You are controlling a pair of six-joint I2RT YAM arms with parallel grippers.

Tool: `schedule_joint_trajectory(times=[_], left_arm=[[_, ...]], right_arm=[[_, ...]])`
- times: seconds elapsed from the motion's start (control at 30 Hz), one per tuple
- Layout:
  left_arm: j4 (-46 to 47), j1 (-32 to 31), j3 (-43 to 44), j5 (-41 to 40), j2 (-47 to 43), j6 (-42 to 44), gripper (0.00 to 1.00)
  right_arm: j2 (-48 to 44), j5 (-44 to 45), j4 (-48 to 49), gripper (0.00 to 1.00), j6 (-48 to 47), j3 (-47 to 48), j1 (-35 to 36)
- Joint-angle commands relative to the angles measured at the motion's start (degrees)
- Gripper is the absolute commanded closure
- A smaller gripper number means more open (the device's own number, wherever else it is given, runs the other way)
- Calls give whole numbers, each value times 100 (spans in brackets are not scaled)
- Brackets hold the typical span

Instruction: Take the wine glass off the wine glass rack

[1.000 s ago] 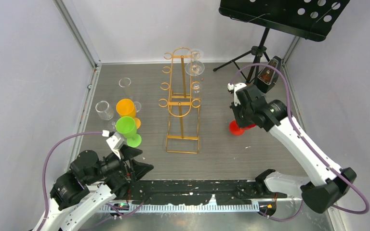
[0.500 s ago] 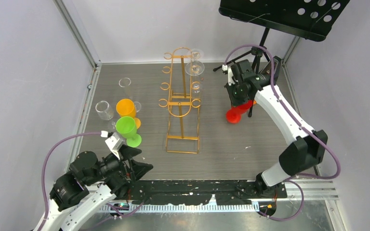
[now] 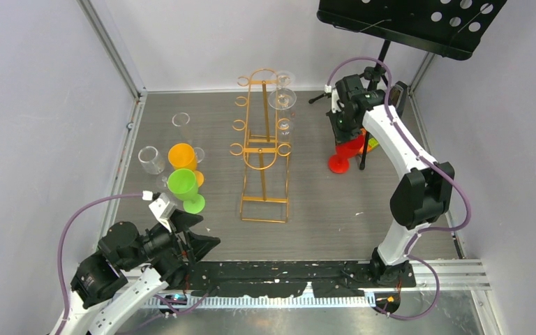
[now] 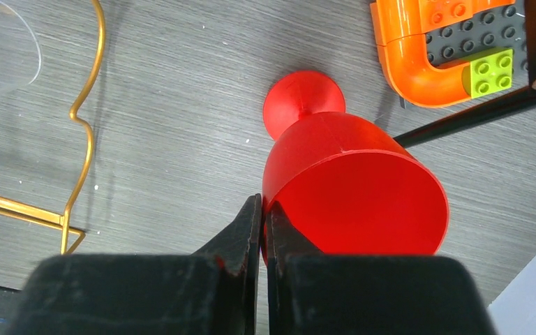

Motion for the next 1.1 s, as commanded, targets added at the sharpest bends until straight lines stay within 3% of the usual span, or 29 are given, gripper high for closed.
schedule_joint_trajectory(times=[0.0,0.13,0.3,0.53,0.97,1.07], left_arm=[[266,7,17,-94,-27,87,4],[257,7,19,-100,-29,88,4],[258,7,19,-89,-16,92,4],[252,7,17,-84,19,88,3],[245,7,13,-94,52,79,3],[257,7,8,-98,61,71,3]], right_arm=[[153,-187,-72,94,-109,290,-28],[248,-153,-85,93,-112,331,-55],[182,-8,-90,71,-75,391,-61],[-152,455,-37,50,143,766,-60],[-1295,3,668,40,565,772,-64],[-1475,-431,827,39,720,762,-62]])
